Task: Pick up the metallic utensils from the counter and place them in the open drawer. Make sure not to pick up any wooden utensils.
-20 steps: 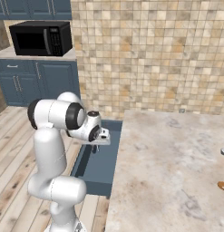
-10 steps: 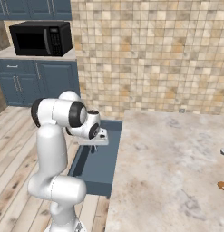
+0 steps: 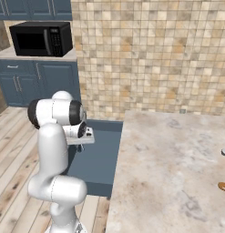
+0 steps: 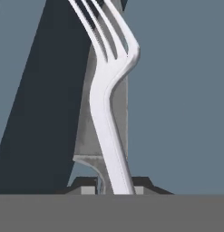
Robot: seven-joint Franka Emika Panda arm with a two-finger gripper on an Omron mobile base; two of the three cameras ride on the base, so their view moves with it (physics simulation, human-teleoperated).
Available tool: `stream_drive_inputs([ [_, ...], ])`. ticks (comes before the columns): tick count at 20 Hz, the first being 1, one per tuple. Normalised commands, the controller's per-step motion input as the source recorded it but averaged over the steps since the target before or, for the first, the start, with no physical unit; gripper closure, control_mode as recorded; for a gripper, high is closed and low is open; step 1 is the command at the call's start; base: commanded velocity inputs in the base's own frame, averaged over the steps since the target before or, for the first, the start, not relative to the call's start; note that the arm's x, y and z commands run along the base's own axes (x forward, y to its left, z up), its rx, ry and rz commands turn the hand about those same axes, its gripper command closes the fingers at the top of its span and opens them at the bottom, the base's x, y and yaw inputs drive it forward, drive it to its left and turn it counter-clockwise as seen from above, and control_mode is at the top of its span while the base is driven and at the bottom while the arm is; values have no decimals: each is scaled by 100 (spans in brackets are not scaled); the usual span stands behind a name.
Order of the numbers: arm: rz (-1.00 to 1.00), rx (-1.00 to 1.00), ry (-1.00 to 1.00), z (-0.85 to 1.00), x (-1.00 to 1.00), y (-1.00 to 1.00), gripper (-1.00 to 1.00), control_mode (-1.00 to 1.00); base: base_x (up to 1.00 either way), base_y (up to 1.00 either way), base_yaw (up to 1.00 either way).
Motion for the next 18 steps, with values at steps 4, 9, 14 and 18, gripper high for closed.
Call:
stream_drive_inputs([
  [4, 0, 0, 0, -82, 0, 99, 100, -100, 0, 0, 0],
  [9, -4, 3, 8, -14, -6, 17, 100, -100, 0, 0, 0],
  [14, -20, 15, 22, 16, -28, -54, 100, -100, 0, 0, 0],
  [18, -23, 15, 10, 48, -18, -66, 100, -100, 0, 0, 0],
])
